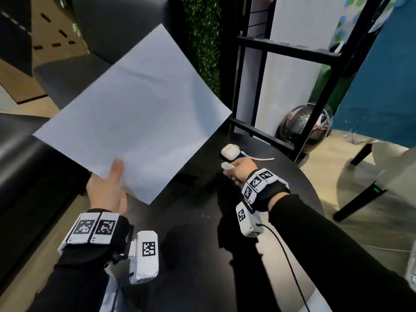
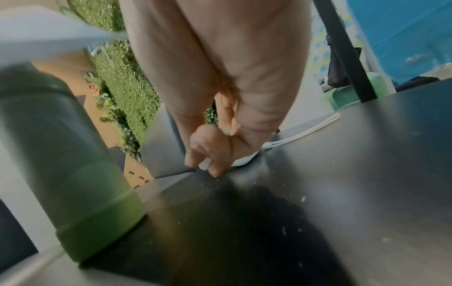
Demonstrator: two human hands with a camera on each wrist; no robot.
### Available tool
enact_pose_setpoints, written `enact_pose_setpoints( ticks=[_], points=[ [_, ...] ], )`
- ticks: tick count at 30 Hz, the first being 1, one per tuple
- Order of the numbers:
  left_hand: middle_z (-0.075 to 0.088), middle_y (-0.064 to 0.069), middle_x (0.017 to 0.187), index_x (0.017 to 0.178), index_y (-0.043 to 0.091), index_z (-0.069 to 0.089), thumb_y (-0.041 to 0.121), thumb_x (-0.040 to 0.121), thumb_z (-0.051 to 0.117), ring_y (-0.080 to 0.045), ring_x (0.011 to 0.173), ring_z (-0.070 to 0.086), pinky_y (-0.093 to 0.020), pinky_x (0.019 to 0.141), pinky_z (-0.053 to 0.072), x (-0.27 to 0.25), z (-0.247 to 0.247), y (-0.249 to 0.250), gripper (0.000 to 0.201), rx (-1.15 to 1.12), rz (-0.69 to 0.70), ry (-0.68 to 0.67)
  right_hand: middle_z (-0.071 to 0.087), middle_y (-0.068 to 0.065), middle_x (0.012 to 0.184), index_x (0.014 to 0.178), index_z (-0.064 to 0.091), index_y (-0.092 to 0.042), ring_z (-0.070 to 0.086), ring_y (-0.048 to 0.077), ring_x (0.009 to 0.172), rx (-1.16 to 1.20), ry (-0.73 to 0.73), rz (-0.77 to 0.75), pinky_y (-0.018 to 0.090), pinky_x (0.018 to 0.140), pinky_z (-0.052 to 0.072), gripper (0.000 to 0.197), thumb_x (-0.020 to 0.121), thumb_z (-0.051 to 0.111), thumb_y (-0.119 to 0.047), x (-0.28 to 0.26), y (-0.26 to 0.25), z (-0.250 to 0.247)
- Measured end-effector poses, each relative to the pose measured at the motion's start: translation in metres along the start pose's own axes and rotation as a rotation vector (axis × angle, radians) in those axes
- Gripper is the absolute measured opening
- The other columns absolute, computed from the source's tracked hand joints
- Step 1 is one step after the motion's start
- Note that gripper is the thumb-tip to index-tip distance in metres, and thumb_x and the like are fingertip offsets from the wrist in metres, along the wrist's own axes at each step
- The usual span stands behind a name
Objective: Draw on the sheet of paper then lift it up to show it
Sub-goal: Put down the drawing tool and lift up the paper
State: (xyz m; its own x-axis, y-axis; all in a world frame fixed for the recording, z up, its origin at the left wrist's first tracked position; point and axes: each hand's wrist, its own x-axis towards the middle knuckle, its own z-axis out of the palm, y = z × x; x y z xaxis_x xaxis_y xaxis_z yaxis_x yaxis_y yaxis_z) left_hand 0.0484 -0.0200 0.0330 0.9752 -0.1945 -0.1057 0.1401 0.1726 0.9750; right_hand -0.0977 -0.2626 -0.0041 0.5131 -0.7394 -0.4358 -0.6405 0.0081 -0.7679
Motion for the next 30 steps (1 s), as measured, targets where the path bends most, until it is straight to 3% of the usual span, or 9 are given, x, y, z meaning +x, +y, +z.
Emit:
enact_pose_setpoints(
  ticks=[3,6,8,10,13,18,22,26,30],
  points=[
    [0.062,-0.009,0.124,0.126,0.000,0.054,0.015,0.091,0.062,-0.026,0.114,0.060,-0.049,0.102,0.043,-0.004,0.001,0.003,0.039,-0.002,0.015,0.003,0.053,0.009,0.062,0.077,0.062,-0.007,0.050,0.017,0.041,-0.052,0.058,0.030,0.025,0.042,0.046,0.007,0.084,0.063,-0.007,0.010,-0.007,0.012],
    [0.060,-0.010,0.128,0.131,0.000,0.050,0.015,0.092,0.060,-0.025,0.117,0.058,-0.046,0.105,0.042,-0.003,-0.002,0.007,0.042,0.025,0.018,-0.009,0.058,0.018,0.115,0.121,0.058,-0.006,0.059,0.028,0.104,-0.245,0.208,0.047,0.036,0.095,0.049,0.035,0.088,0.059,-0.017,0.016,-0.007,0.016],
    [0.060,-0.007,0.127,0.130,0.002,0.051,0.017,0.092,0.060,-0.022,0.117,0.058,-0.042,0.106,0.042,-0.002,-0.005,0.009,0.042,0.062,0.015,-0.011,0.049,0.019,0.134,0.128,0.052,-0.008,0.044,0.035,0.125,-0.179,0.344,-0.031,0.038,0.103,0.035,0.039,0.095,0.046,-0.029,0.002,-0.011,0.015],
    [0.061,-0.008,0.125,0.126,0.002,0.053,0.015,0.091,0.061,-0.024,0.115,0.059,-0.044,0.105,0.042,0.001,-0.009,0.010,0.037,0.063,0.001,-0.017,0.055,0.014,0.130,0.125,0.054,-0.008,0.056,0.032,0.109,0.413,0.241,-0.078,0.035,0.092,0.040,0.050,0.099,0.028,-0.043,-0.019,-0.014,0.012],
    [0.064,-0.009,0.116,0.116,0.005,0.057,0.017,0.089,0.065,-0.026,0.108,0.062,-0.045,0.101,0.046,-0.004,-0.009,0.016,0.031,0.124,-0.004,-0.064,0.068,0.010,0.104,0.107,0.059,-0.012,0.066,0.027,0.086,1.185,-0.261,-0.031,0.037,0.081,0.052,0.079,0.087,0.007,-0.070,-0.050,-0.008,0.006],
    [0.062,-0.006,0.105,0.114,0.005,0.060,0.005,0.091,0.059,-0.016,0.079,0.061,-0.024,0.071,0.051,-0.010,-0.010,0.029,0.024,0.353,0.051,-0.198,0.075,-0.002,0.098,0.104,0.073,-0.020,0.071,0.012,0.088,1.226,-0.342,-0.233,0.024,0.074,0.058,0.042,0.079,0.053,-0.047,-0.084,0.000,-0.014],
    [0.064,-0.013,0.112,0.116,-0.001,0.062,0.009,0.088,0.064,-0.021,0.094,0.060,-0.032,0.085,0.047,0.000,-0.035,0.045,0.029,0.417,0.087,-0.137,0.076,-0.007,0.073,0.093,0.063,-0.016,0.072,0.004,0.066,1.259,-0.098,-0.228,0.016,0.062,0.057,0.024,0.088,0.050,0.004,-0.089,0.009,-0.027],
    [0.063,-0.016,0.116,0.117,-0.003,0.060,0.011,0.089,0.063,-0.022,0.097,0.059,-0.034,0.085,0.046,0.006,-0.050,0.059,0.032,0.338,0.117,-0.074,0.075,0.002,0.074,0.102,0.062,-0.003,0.069,0.008,0.068,0.910,0.132,-0.225,0.019,0.069,0.051,0.015,0.092,0.052,-0.002,-0.094,0.013,-0.009],
    [0.063,-0.011,0.114,0.118,0.001,0.060,0.015,0.089,0.063,-0.027,0.106,0.061,-0.040,0.093,0.048,0.002,-0.044,0.064,0.033,0.285,0.157,-0.065,0.034,0.012,0.151,0.140,0.038,-0.003,0.030,0.020,0.141,-0.177,-0.079,-0.371,0.031,0.113,0.025,0.051,0.096,0.048,-0.028,-0.124,0.011,0.067]
  ],
)
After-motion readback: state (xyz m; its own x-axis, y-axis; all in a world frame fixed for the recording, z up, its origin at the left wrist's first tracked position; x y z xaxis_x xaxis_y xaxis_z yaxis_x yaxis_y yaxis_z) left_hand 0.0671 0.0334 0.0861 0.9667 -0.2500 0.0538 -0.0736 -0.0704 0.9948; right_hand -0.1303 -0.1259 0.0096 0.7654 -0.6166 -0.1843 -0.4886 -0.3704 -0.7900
